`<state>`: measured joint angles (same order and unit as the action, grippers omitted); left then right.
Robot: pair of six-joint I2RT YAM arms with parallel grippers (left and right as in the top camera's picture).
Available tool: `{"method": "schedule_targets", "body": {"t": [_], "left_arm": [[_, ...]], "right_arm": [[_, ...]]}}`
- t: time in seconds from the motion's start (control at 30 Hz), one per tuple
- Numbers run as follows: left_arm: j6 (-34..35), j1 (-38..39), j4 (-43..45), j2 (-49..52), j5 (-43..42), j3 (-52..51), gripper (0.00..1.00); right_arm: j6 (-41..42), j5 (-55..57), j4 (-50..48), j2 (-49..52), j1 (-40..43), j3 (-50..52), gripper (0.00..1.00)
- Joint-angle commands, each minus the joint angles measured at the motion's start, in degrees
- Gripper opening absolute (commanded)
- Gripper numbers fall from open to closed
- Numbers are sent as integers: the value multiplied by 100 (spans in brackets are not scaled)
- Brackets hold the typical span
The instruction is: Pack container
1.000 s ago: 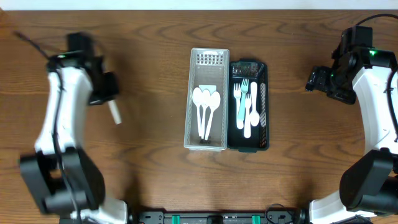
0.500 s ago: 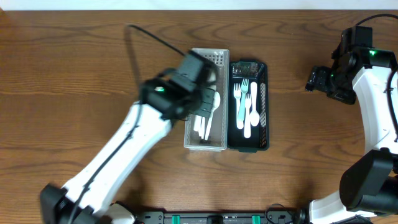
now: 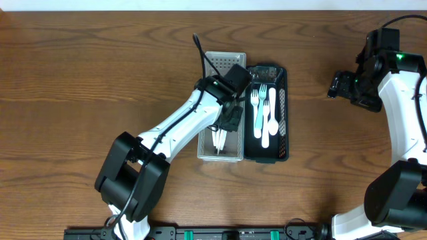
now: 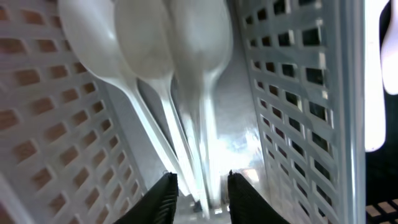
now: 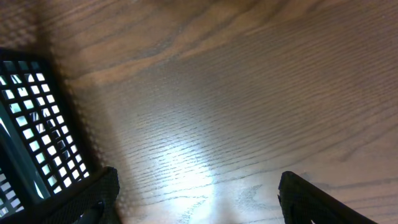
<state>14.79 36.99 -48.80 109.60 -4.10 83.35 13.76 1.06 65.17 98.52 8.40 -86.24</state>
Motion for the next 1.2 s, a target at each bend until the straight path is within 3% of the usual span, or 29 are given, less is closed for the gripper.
{"method": "schedule_targets", "body": {"t": [0.0, 0.1, 0.17, 0.3, 0.4, 0.43, 0.6, 0.87, 1.03, 1.17], "left_arm": [[-254, -138, -15, -216, 68, 177, 31], [-474, -238, -83, -531, 142, 367, 32], [-535, -313, -125, -837, 457, 476, 39], [-584, -651, -122, -1644, 1215, 492, 67], [-608, -1180, -57, -2074, 1384, 492, 95], [-601, -1456, 2, -2181, 1381, 492, 98], [-592, -2715, 315, -2232, 1373, 485, 98], [-597, -4065, 1158, -1989, 1377, 485, 98], [-748, -4369, 1259, -1993, 1381, 485, 98], [-748, -4389, 1117, -2151, 1381, 319, 98]], "right_arm": [[-76, -2, 7, 4, 20, -7, 85], [-76, -2, 2, 4, 20, -7, 85], [-76, -2, -2, 4, 20, -7, 85], [-76, 0, -42, 2, -28, -7, 80], [-153, 68, -308, -7, -232, -7, 80], [-205, 72, -487, -7, -352, -7, 81], [-538, 192, -1840, 17, -892, -4, 99], [-973, 363, -4216, 90, -1246, -4, 99], [-1781, 518, -4312, 59, -1172, -4, 99], [-1788, 525, -3805, -13, -1014, -4, 99]]}}
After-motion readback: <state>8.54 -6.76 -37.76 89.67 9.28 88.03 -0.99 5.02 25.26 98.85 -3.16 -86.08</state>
